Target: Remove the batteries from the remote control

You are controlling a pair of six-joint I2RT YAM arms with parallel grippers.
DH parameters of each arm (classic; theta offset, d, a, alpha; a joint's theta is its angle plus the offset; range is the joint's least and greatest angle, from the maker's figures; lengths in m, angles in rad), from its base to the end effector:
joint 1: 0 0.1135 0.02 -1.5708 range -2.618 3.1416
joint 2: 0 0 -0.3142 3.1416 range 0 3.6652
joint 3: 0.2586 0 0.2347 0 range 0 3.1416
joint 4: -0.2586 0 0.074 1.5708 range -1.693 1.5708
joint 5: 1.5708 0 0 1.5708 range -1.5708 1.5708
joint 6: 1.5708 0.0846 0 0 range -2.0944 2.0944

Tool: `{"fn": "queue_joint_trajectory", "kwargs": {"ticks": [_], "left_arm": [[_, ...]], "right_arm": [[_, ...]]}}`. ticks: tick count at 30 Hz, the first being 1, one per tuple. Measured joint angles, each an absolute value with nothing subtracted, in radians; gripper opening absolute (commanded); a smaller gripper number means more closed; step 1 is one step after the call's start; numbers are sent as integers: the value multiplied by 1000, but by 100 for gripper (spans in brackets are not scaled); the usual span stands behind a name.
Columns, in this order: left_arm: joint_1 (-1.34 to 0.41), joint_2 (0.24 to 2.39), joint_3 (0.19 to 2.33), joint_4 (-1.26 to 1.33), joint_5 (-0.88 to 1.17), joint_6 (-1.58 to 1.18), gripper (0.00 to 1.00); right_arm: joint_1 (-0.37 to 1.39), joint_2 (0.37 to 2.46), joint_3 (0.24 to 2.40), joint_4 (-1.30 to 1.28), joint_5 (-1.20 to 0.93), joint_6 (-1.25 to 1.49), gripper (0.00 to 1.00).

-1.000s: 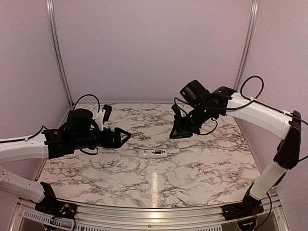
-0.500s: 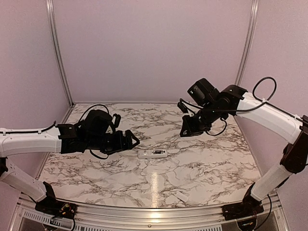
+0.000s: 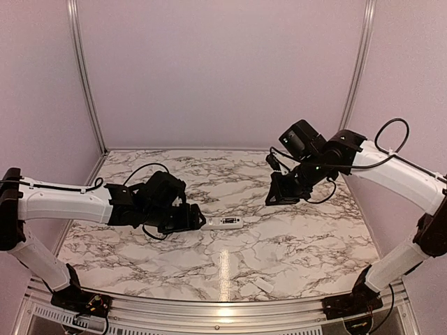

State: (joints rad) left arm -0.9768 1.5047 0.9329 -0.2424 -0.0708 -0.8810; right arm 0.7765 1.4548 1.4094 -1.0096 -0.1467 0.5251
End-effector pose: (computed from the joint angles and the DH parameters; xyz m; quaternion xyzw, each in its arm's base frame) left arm 0.1904 -0.2712 0.2395 0.0314 0.9283 -0.2760 0.2473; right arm 0.1988 0.2126 0.3381 -0.1394 0.9544 0.2105 0.1594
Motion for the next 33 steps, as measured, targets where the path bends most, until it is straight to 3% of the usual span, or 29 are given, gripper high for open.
{"fn": "queue_joint_trajectory", "kwargs": {"ticks": [12,23,33], "left_arm": [[-961,1717,1184,-382,-63,-756,78],[-919,1968,1428,-548,-45,-713,75],[-881,2046,1493,-592,-34,-718,70]], "right_arm": [[776,1479,1355,-891,-191,689,0],[759,1610,1355,-811,-201,602,0],[709,1647,1370,-790,-239,522,0]]}}
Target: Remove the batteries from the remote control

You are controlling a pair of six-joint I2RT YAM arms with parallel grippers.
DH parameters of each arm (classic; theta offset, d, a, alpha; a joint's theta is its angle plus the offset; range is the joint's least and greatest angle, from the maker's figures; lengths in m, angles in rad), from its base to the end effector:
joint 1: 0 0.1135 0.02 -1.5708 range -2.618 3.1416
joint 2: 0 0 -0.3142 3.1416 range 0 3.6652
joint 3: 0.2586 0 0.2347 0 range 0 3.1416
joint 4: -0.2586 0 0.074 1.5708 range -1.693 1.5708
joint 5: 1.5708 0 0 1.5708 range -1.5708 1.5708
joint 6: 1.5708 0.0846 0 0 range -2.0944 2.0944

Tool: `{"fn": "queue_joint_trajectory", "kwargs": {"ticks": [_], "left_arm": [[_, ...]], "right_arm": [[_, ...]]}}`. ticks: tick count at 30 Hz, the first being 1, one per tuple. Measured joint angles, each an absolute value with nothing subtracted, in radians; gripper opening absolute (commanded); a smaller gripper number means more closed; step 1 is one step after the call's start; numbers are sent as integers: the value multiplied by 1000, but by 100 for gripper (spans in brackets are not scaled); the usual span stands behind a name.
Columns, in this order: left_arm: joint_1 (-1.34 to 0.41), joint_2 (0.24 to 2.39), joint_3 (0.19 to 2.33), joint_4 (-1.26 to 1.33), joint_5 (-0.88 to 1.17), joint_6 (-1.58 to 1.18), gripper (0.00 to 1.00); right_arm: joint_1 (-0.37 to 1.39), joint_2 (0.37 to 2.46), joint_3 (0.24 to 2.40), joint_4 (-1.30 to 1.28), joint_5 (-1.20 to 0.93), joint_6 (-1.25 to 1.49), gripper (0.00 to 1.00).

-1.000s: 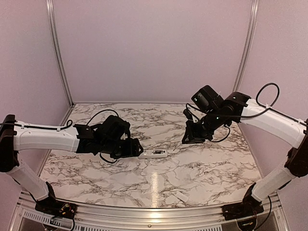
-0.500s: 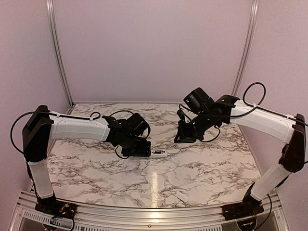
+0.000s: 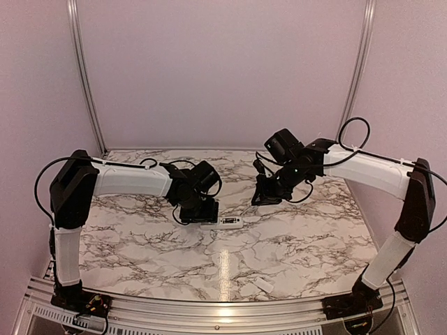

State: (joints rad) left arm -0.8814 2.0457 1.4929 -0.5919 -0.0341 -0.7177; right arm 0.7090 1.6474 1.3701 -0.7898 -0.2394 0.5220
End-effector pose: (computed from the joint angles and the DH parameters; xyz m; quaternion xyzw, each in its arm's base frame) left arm 0.2909 -0.3483 0.1805 0.0763 0.9743 -0.1400 0.1593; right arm 0.2557 0.2458 0.2856 -0.1194 0.9545 0.2373 0.1352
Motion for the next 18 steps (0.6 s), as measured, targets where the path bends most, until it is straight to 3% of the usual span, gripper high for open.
{"fn": "queue_joint_trajectory", "kwargs": {"ticks": [18], "left_arm": [[-872,2114,1536,-611,-8,-718,65]], "right_arm": [[671,1778,1402,-756,-302,476,0]]}}
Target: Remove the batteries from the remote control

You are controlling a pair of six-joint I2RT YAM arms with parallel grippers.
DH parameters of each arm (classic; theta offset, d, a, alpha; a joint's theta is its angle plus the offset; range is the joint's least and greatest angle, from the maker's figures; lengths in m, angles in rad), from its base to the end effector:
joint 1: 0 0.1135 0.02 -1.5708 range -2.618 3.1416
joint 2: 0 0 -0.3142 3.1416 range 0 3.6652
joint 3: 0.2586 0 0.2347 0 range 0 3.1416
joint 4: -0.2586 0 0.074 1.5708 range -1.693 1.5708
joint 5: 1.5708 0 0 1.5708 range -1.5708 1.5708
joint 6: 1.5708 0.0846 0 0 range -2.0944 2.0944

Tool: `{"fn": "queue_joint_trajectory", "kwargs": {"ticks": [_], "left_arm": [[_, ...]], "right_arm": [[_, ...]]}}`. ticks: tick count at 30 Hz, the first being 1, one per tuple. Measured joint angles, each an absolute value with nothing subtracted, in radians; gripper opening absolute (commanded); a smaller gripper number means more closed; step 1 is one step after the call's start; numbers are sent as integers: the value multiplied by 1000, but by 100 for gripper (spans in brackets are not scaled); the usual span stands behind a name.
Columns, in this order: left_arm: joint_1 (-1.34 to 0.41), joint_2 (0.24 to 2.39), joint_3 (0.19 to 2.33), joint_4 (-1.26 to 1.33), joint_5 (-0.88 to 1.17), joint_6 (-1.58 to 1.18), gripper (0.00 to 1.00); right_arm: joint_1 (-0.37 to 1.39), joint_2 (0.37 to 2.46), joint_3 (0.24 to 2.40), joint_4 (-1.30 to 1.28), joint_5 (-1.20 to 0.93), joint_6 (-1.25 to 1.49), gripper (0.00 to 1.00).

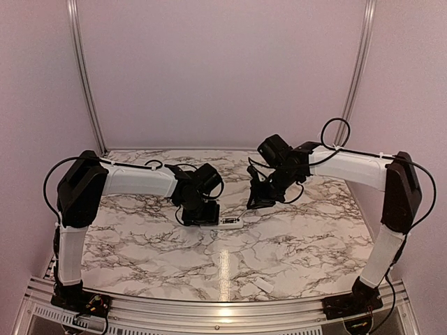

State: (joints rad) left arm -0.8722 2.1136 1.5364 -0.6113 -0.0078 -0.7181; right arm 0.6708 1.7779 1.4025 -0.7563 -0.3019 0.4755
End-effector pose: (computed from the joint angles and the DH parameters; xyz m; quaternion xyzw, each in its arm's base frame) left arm 0.2991 -0.3552 0.1619 0.0748 0.9789 -0.1330 0.1358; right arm 0.2848 0.2581 0.2535 -0.1267 0.9571 0.2401 0.1013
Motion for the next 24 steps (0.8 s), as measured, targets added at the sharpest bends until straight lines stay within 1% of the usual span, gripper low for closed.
{"fn": "queue_joint_trajectory", "kwargs": {"ticks": [7,24], "left_arm": [[-870,2115,1538,-612,1,-717,62],[-866,2115,1538,-612,5,-714,59]], "right_arm": [[671,1790,1424,-756,-306,470,0],[671,1828,1425,-759,-305,475,0]]}}
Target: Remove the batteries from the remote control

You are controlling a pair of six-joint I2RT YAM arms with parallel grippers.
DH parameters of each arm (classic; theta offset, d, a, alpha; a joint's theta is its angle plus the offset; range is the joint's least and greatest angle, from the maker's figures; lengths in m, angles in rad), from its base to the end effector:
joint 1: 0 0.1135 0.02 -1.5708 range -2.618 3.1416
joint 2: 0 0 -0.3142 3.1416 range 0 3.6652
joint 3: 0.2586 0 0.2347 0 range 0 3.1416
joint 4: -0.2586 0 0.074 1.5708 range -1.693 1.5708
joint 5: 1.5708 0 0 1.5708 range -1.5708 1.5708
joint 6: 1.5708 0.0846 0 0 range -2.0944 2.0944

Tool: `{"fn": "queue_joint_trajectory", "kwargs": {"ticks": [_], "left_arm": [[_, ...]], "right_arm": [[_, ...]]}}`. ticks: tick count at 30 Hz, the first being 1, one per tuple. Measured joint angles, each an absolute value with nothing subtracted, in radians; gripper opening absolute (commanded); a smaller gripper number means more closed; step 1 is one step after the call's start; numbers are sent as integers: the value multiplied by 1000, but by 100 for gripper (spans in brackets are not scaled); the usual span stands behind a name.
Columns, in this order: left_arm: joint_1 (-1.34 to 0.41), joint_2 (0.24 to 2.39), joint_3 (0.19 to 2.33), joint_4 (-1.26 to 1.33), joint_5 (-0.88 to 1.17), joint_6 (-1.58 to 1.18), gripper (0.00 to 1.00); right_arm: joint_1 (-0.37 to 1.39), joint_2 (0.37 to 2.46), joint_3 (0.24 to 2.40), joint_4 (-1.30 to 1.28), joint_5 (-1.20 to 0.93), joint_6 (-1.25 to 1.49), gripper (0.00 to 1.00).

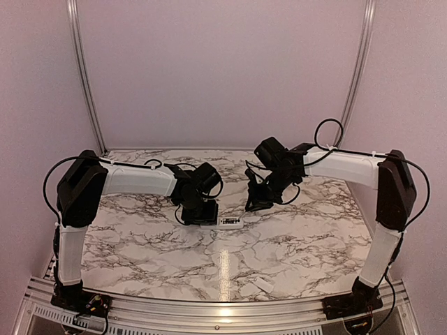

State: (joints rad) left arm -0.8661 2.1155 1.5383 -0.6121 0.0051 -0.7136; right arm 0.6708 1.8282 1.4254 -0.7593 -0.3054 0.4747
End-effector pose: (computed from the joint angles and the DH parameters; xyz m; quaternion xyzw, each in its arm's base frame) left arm 0.3007 -0.3543 0.1615 0.0753 0.9790 -0.1364 0.1317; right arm 0.2926 0.2647 0.2417 -0.1255 0.9601 0.2339 0.0878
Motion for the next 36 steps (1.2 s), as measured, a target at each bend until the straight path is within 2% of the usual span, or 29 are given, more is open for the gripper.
{"fn": "queue_joint_trajectory", "kwargs": {"ticks": [36], "left_arm": [[-861,2115,1542,-612,11,-709,54]], "right_arm": [[671,1881,1492,-785,-262,446,0]]}}
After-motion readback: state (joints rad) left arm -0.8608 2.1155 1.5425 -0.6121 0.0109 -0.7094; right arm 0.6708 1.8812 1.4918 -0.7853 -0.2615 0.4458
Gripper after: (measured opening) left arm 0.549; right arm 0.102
